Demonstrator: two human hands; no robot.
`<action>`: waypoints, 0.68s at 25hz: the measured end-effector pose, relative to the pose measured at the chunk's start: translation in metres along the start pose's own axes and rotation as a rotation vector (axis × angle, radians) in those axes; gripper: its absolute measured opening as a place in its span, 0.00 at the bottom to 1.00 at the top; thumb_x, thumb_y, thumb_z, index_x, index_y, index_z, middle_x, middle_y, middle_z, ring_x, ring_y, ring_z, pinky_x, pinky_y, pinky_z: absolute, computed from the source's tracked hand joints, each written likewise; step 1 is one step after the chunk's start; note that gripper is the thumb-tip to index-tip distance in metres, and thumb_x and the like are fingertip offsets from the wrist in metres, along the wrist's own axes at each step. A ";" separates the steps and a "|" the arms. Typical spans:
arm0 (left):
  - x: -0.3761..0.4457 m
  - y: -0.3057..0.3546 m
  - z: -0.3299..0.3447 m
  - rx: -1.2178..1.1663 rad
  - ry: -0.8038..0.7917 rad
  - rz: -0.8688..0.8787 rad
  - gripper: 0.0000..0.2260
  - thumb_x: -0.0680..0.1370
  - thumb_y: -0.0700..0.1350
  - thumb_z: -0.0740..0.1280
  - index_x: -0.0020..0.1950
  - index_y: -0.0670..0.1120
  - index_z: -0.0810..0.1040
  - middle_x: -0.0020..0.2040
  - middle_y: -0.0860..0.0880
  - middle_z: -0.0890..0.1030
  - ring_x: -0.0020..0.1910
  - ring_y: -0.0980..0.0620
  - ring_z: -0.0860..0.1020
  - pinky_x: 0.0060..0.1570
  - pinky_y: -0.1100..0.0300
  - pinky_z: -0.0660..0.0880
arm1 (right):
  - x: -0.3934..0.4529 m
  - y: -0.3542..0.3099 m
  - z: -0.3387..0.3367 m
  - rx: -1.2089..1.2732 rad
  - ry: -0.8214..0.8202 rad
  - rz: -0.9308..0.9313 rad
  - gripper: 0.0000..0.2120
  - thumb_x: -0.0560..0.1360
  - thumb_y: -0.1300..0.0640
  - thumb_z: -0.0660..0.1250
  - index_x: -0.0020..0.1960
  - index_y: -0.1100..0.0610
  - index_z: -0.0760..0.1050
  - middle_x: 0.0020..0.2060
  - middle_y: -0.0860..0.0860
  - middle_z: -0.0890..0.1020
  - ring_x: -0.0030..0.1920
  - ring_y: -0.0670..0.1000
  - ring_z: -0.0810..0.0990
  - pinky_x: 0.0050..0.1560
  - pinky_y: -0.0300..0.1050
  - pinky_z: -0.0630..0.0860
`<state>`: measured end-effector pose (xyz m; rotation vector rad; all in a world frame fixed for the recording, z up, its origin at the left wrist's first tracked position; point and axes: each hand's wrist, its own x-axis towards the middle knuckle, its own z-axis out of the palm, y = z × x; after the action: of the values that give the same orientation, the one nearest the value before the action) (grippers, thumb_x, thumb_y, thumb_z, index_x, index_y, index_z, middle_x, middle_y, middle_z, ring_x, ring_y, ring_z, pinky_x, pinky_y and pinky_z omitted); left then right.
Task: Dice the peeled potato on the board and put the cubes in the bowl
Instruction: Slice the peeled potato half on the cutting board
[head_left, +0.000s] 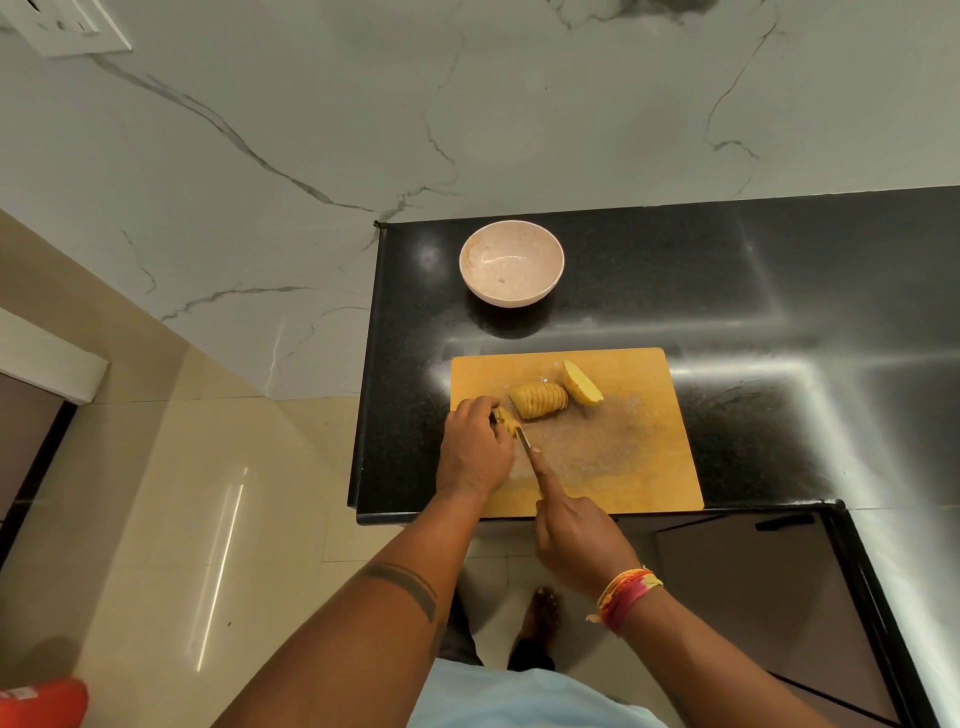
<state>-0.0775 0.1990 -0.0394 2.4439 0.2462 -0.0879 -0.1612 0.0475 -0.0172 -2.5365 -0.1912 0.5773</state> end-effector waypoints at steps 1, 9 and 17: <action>-0.001 0.003 0.002 0.023 0.000 0.003 0.19 0.80 0.48 0.65 0.71 0.50 0.73 0.64 0.50 0.73 0.63 0.51 0.71 0.59 0.58 0.73 | 0.001 0.002 -0.003 0.016 0.014 0.005 0.36 0.83 0.55 0.54 0.82 0.43 0.35 0.31 0.51 0.77 0.29 0.53 0.76 0.31 0.52 0.74; 0.003 0.006 0.013 0.260 -0.013 0.104 0.20 0.80 0.52 0.68 0.71 0.51 0.72 0.64 0.50 0.70 0.62 0.49 0.70 0.62 0.55 0.71 | 0.011 0.005 -0.009 0.018 -0.015 0.040 0.35 0.83 0.56 0.54 0.83 0.45 0.38 0.32 0.50 0.78 0.30 0.52 0.76 0.31 0.50 0.74; 0.007 -0.011 -0.002 0.198 -0.072 0.170 0.18 0.80 0.46 0.68 0.70 0.52 0.74 0.65 0.53 0.73 0.64 0.50 0.70 0.64 0.53 0.72 | 0.018 0.000 -0.004 0.044 -0.003 0.036 0.35 0.83 0.56 0.54 0.83 0.45 0.38 0.31 0.51 0.78 0.29 0.52 0.76 0.29 0.48 0.72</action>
<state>-0.0730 0.2100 -0.0454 2.6410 -0.0040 -0.1309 -0.1429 0.0502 -0.0210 -2.5013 -0.1329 0.5929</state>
